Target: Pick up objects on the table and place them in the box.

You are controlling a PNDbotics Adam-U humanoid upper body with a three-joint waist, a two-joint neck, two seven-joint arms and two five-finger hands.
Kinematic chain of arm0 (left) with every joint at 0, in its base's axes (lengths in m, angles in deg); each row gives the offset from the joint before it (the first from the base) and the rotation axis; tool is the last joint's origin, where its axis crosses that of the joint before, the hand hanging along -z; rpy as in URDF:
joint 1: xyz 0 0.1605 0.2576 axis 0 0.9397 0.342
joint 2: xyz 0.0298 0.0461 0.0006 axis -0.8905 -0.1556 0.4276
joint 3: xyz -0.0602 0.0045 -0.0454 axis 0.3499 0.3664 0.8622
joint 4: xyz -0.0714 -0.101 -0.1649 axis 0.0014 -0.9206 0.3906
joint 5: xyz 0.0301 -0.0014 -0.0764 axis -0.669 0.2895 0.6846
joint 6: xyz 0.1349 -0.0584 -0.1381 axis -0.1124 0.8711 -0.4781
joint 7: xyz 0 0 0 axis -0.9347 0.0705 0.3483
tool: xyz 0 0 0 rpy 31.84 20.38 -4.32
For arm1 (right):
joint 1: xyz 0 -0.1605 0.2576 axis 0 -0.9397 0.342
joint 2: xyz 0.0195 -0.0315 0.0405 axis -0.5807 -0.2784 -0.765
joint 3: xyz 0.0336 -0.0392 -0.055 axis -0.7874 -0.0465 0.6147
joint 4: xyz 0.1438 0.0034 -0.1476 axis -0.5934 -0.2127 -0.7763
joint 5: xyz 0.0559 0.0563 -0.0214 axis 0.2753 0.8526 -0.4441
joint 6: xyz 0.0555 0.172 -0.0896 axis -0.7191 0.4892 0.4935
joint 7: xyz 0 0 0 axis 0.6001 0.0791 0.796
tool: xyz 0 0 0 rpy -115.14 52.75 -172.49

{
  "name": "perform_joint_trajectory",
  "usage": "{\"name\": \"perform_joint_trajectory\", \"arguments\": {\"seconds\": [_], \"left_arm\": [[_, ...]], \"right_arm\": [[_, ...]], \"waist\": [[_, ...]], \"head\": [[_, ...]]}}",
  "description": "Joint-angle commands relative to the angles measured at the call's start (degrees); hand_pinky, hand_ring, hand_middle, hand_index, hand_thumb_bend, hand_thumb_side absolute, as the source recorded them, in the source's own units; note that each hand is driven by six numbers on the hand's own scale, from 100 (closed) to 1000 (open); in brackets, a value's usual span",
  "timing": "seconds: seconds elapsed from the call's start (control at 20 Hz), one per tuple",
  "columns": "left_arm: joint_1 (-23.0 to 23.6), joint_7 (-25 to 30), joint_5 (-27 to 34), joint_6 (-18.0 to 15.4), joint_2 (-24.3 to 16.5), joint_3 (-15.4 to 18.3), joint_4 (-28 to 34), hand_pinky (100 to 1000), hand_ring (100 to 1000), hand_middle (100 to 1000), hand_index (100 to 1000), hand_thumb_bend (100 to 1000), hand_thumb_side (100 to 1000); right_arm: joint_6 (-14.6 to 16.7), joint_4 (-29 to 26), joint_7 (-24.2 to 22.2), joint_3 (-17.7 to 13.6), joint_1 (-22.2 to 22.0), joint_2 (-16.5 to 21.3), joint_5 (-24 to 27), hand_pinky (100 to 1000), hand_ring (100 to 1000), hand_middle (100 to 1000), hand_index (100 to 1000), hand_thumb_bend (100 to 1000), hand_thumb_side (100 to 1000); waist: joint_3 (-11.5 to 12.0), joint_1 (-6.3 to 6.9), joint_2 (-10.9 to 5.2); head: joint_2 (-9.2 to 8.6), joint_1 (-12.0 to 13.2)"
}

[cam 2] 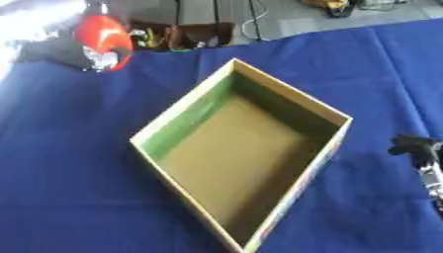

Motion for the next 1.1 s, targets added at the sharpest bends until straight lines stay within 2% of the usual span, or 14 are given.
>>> {"name": "perform_joint_trajectory", "arguments": {"seconds": [0.05,0.45,0.85,1.1], "left_arm": [[-1.88,2.63,1.28,0.29,0.57,-1.72,4.35,443,541,645,757,100,310],[-3.72,8.1,2.91,0.75,6.98,-6.03,7.43,435,531,638,750,100,305],[-2.79,10.02,1.77,0.27,12.75,-8.88,3.22,429,528,633,748,100,298],[-1.98,9.22,-2.68,-2.23,15.7,-10.47,-0.11,427,535,636,746,100,294]], "right_arm": [[-0.32,-0.53,-0.01,0.13,0.11,0.55,1.25,902,863,598,743,100,872],[-0.87,-0.53,-0.07,0.17,0.17,0.55,2.45,902,862,597,743,100,873],[-1.06,-0.53,0.15,0.17,0.51,0.48,2.68,903,862,596,743,100,878],[-1.02,-0.53,0.17,0.18,0.59,0.37,2.63,903,861,595,743,100,879]], "waist": [[0.05,-0.5,-2.13],[-0.49,-0.46,-3.34],[-0.98,-0.26,-3.1],[-1.21,-0.3,-2.87]], "head": [[0.61,0.0],[1.09,0.34],[1.02,-0.08],[0.75,-0.05]]}}
